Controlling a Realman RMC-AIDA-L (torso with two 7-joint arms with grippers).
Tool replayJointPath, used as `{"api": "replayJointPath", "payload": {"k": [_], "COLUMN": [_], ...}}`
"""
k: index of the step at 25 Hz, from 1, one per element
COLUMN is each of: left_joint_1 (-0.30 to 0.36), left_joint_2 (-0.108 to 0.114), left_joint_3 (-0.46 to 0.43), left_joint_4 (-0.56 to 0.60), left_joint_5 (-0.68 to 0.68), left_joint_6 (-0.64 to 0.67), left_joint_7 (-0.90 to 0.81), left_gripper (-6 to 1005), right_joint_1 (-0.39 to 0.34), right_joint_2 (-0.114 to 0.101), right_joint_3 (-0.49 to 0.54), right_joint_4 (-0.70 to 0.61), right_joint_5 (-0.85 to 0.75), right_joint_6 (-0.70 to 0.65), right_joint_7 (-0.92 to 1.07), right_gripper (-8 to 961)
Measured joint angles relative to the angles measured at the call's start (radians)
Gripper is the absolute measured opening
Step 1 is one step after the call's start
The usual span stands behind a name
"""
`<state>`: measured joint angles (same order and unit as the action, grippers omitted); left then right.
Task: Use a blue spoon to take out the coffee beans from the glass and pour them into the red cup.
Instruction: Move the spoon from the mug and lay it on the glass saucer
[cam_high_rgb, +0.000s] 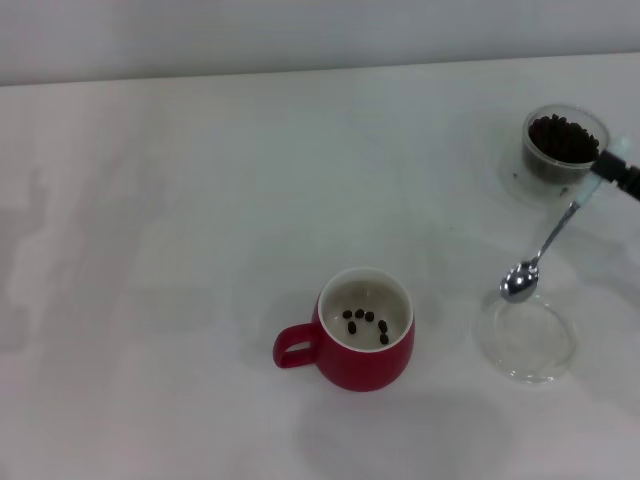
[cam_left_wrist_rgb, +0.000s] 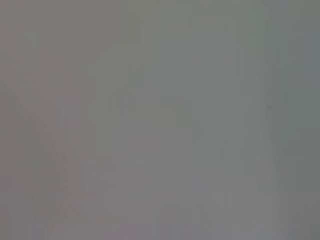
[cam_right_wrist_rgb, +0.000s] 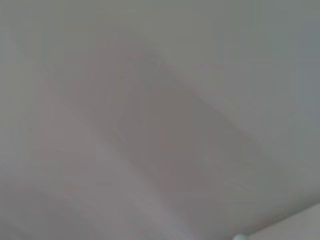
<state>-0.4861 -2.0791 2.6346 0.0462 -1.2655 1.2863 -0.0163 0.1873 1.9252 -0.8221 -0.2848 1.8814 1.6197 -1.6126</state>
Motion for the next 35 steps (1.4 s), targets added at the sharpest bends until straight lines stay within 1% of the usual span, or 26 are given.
{"api": "replayJointPath", "payload": {"k": [6, 12, 23, 27, 35], "left_joint_1": [-0.031, -0.041, -0.044, -0.044, -0.047], "left_joint_2": [0.001, 0.001, 0.001, 0.003, 0.004], "left_joint_3": [-0.001, -0.001, -0.001, -0.001, 0.001], "left_joint_4": [0.000, 0.000, -0.009, -0.010, -0.009], "left_joint_5": [-0.013, -0.022, -0.022, -0.022, -0.018], "left_joint_6": [-0.040, -0.048, -0.048, -0.048, -0.048], "left_joint_7": [0.003, 0.004, 0.005, 0.007, 0.010], "left_gripper": [565, 564, 563, 563, 564], "right_joint_1": [-0.011, -0.015, -0.008, -0.013, -0.017], "right_joint_2": [0.004, 0.009, 0.003, 0.006, 0.000], "right_joint_3": [-0.001, 0.003, 0.001, 0.004, 0.000], "right_joint_4": [0.001, 0.009, 0.005, 0.007, 0.012], "right_joint_5": [-0.055, -0.069, -0.099, -0.099, -0.099], "right_joint_6": [-0.004, -0.046, -0.135, -0.144, -0.145], "right_joint_7": [-0.054, -0.109, -0.148, -0.149, -0.141], "right_gripper": [155, 156, 156, 157, 157]}}
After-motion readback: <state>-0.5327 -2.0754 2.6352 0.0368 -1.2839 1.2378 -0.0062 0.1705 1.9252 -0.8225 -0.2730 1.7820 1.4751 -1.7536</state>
